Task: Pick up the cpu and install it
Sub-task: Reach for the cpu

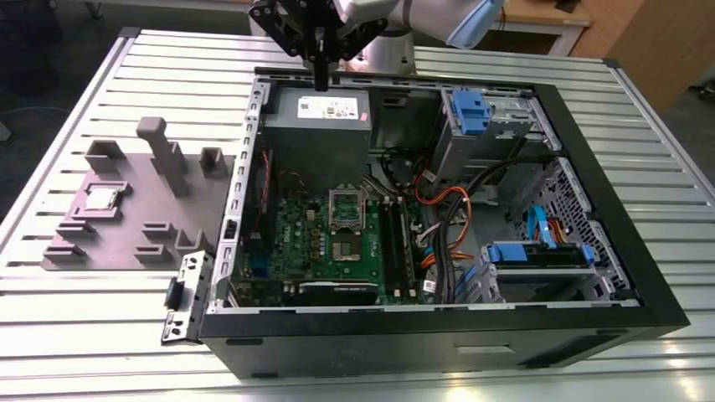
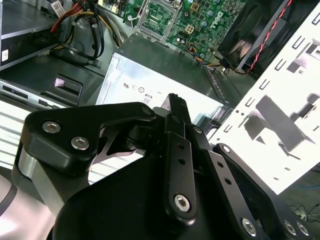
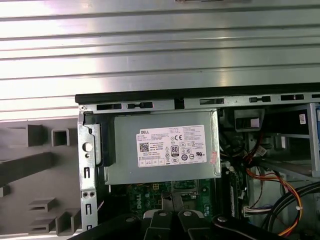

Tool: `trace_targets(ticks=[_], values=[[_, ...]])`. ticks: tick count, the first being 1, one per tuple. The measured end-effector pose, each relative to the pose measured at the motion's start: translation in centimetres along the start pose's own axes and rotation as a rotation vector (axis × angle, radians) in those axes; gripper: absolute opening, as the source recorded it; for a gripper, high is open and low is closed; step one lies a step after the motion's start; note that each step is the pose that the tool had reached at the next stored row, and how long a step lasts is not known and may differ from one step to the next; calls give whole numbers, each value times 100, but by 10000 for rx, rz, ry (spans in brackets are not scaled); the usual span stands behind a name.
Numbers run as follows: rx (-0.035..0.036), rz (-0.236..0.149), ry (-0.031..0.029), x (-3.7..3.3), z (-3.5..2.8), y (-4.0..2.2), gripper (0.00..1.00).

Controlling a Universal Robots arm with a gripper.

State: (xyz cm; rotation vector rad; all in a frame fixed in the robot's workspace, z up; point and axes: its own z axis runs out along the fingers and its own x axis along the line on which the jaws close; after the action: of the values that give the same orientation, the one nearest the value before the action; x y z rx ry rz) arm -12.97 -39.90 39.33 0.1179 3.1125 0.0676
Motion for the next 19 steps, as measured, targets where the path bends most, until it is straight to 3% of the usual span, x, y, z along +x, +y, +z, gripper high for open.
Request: trace_targets(ticks=[7,19], values=[[0,1,0,45,-1,-3,11],[-1,0,0,63,-1,-4,11]])
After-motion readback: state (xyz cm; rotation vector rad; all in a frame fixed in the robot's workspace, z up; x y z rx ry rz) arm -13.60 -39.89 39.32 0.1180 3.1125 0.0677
